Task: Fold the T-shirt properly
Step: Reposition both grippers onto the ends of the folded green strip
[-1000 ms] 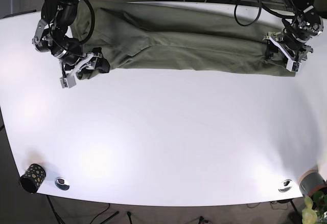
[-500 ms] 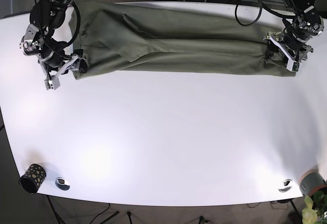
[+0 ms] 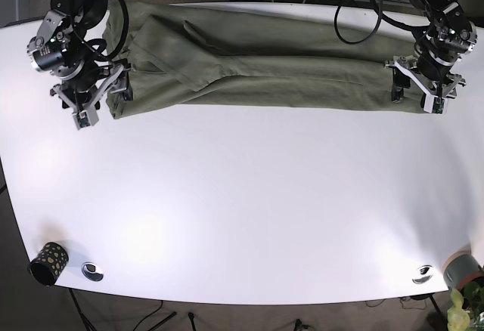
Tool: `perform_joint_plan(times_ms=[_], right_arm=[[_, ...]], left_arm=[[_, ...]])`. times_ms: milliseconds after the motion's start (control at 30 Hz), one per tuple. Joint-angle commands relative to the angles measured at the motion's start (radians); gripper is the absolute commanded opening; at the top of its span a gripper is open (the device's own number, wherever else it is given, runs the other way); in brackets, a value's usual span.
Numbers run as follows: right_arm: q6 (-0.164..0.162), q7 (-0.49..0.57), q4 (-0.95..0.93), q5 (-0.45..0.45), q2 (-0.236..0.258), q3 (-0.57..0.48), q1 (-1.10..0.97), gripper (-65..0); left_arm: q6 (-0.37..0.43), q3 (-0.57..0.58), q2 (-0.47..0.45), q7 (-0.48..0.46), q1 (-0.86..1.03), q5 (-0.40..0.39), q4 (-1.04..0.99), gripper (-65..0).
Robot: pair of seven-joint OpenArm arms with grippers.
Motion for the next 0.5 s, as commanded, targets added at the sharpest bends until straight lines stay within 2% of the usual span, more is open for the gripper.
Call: perform_joint_plan(times_ms=[0, 100, 200, 467], right_arm=[[0.006, -0.007, 0.022, 0.003, -0.031, 0.003, -0.017, -21.4], [0.006, -0.007, 0.022, 0.003, -0.057, -0.011, -0.063, -21.4], [0.006, -0.002, 0.019, 0.002, -0.060, -0.069, -0.112, -21.4], [0.006, 0.130, -0.013, -0.007, -0.057, -0.182, -0.207, -21.4]], left_arm=[[-0.001, -0.010, -0.004, -0.018, -0.003, -0.005, 0.046, -25.8], [-0.001, -0.012, -0.001, -0.018, 0.002, -0.003, 0.049, -25.8], [-0.001, -0.016, -0.006, -0.018, 0.028, -0.002, 0.045, -25.8], [-0.001, -0.019, -0.006, -0.026, 0.098, 0.002, -0.009, -25.8]])
